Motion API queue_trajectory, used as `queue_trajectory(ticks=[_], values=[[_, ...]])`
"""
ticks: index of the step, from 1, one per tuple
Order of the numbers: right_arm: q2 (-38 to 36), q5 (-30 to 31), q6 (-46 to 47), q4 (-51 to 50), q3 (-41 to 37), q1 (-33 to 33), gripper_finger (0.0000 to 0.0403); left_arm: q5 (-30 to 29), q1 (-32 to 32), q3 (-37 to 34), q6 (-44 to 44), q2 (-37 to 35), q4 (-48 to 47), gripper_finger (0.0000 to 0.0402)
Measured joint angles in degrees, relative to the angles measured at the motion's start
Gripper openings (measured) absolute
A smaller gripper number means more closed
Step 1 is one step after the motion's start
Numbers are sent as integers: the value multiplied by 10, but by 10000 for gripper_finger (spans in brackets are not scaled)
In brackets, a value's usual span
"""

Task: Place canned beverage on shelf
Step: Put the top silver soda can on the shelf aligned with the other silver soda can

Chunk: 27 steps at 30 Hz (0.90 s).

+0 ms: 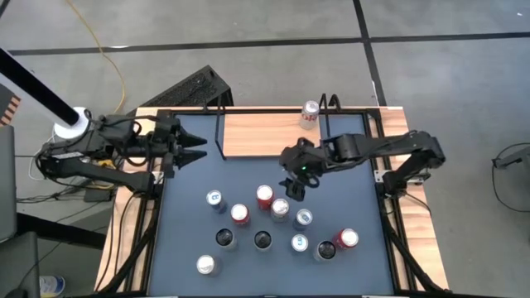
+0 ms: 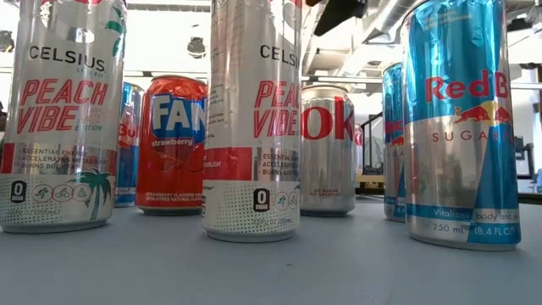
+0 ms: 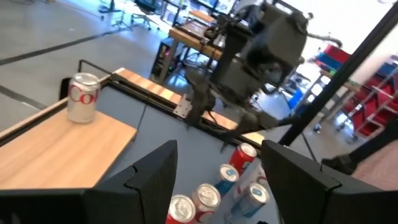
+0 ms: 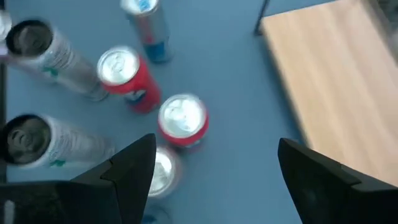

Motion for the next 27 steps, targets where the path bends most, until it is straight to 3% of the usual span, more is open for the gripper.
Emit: queue_trajectory(ticks=[5, 14, 27], values=[[30, -18, 14, -6, 0, 27, 321, -14, 0, 0, -18, 12, -4, 222], [51, -10, 45, -25, 0, 88, 321, 34, 0, 0, -4, 24, -7, 222], [112, -19, 83, -12, 0, 92, 321, 91, 0, 0, 16, 21, -34, 222]])
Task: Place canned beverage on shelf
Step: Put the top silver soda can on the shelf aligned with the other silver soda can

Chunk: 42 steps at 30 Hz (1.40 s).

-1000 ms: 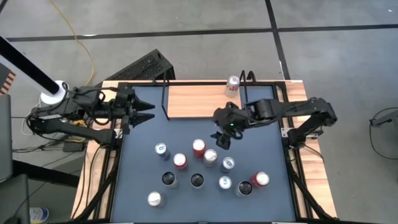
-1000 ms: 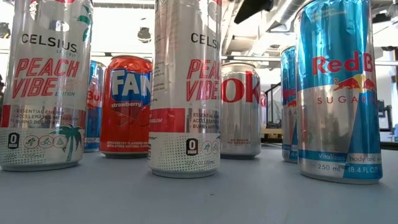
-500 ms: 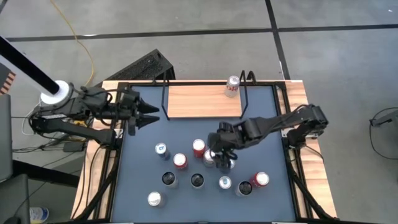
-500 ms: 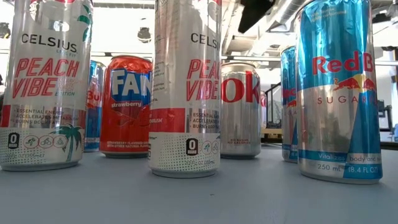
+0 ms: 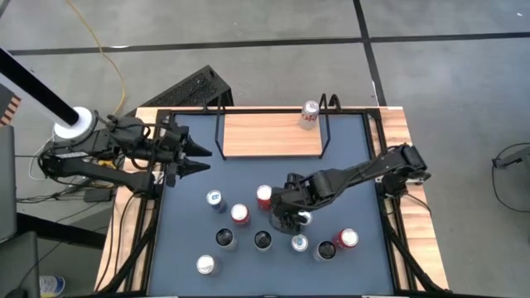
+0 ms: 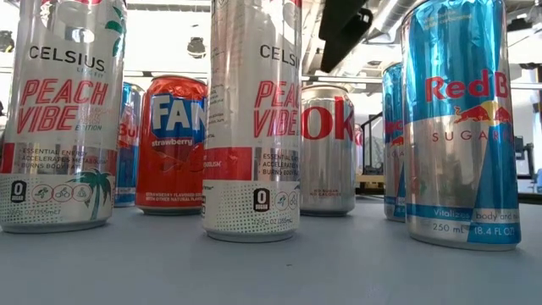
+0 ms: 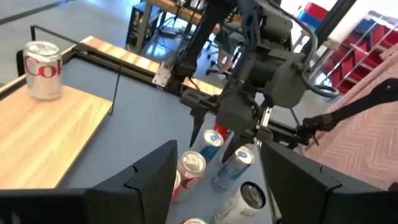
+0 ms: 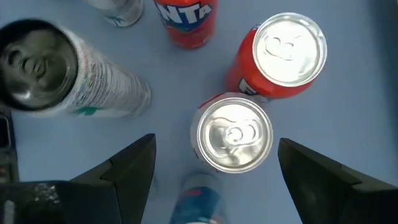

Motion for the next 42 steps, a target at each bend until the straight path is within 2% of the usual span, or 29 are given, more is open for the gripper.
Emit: queue_trajectory(ticks=[5, 8, 19, 33, 42], values=[[-3, 0, 14, -2, 0, -5, 321, 0, 0, 0, -2, 0, -10, 222], [-2, -27, 12, 7, 0, -4, 325, -2, 0, 0, 1, 0, -10, 222], [-1, -41, -36, 12, 0, -12, 375, -3, 0, 0, 14, 0, -11, 222], [-1, -54, -41, 17, -13, -45, 377, -5, 0, 0, 15, 0, -11, 222], [31, -71, -51, 8, -14, -44, 376, -5, 0, 0, 14, 0, -11, 222]])
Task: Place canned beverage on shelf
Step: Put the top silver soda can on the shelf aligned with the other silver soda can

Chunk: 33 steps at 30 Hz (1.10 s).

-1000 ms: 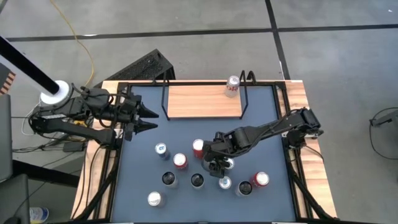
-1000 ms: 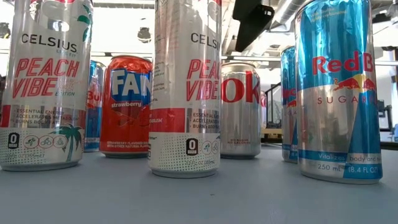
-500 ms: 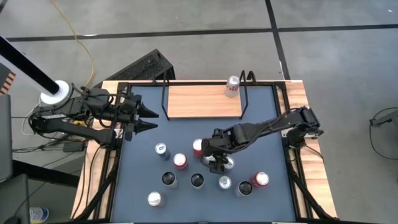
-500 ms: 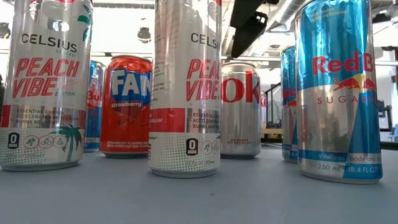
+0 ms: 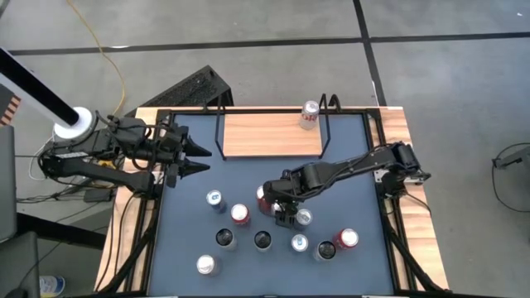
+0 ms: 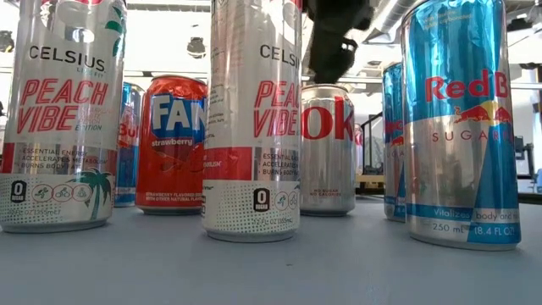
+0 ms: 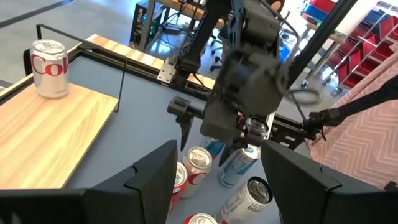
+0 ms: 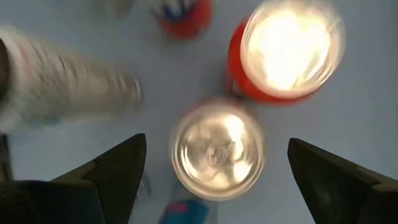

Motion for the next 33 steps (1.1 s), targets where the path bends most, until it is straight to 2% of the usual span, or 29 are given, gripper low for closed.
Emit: queue_trajectory(ticks=[24, 33], values=[[43, -31, -20, 8, 0, -9, 376, 0, 0, 0, -2, 0, -1, 222], [43, -24, -20, 14, 0, -19, 333, 0, 0, 0, -2, 0, -2, 222]])
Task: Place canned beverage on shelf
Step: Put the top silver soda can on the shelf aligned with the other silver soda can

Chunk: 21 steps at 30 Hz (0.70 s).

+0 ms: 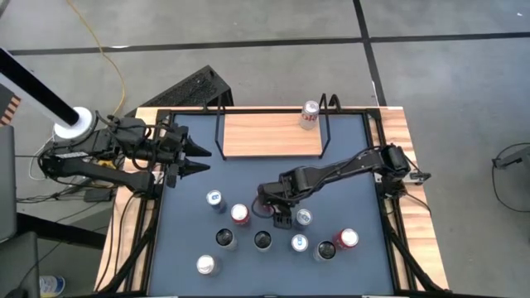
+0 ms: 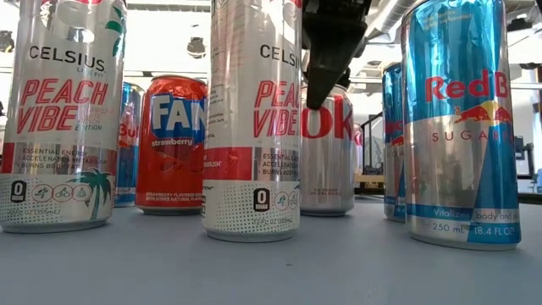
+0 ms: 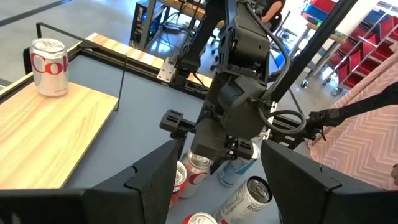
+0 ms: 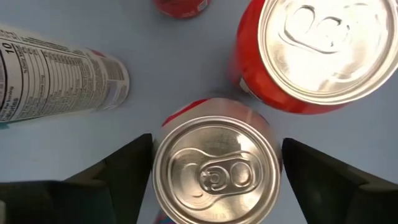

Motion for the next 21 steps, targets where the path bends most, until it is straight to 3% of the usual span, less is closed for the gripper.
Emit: queue_trajectory(ticks=[7, 16, 21], values=[[0, -5, 0, -2, 0, -1, 308, 0, 0, 0, 0, 0, 0, 222], [-2, -5, 4, -21, 1, 0, 245, 0, 0, 0, 0, 0, 0, 222], [-2, -4, 5, -28, 1, 0, 236, 0, 0, 0, 0, 0, 0, 222]])
